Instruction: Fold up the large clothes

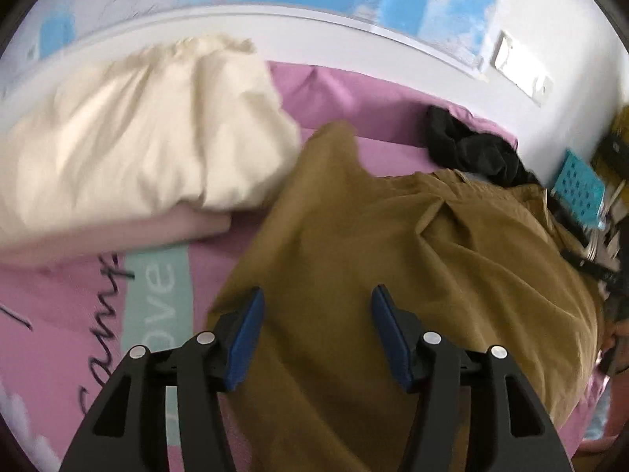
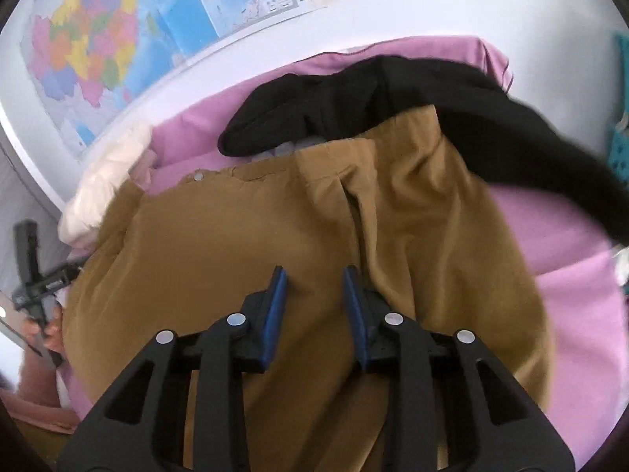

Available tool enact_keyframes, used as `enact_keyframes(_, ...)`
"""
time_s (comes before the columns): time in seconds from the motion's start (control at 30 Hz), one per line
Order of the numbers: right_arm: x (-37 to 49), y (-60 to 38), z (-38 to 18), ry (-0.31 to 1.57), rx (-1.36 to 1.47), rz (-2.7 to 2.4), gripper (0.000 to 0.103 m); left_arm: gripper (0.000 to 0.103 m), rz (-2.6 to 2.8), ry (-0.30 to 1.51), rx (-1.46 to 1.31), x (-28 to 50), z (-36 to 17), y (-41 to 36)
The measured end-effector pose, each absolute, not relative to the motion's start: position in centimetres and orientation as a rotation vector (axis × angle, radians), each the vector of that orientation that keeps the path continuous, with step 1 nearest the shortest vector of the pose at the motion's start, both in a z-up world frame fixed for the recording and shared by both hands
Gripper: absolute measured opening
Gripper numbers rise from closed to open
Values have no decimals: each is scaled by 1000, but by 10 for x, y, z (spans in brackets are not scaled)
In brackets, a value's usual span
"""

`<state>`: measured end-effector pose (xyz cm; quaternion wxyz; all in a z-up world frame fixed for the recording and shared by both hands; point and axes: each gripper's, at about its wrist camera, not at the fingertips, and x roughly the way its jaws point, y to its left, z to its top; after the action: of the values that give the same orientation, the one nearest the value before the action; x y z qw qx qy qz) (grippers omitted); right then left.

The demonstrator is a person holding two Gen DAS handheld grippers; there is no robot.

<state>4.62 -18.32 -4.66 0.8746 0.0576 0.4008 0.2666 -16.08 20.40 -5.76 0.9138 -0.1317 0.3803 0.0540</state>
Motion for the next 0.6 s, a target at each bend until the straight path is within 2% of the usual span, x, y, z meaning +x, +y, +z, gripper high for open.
enact_keyframes(0.1, 38, -181, -34, 827, 88, 521, 27, 55, 117, 770, -286, -168, -54, 206)
enact_keyframes(0.27, 7, -190, -10, 754, 103, 564, 38, 56, 53, 703, -274, -205, -38, 204)
enact_keyframes(0.43, -16, -190, -19, 754, 53, 570, 37, 56, -8, 687, -221, -236, -37, 192)
enact_keyframes(0.47, -14, -190, -27, 776, 34, 548, 35, 56, -7, 697, -215, -237, -40, 190)
enact_keyframes(0.5, -12, -192, -34, 796, 38, 546, 34, 52, 9, 722, -210, -237, -48, 189)
enact_keyframes(0.6, -8, -197, -46, 796, 86, 554, 33, 50, 0, 749, -270, -235, -61, 194)
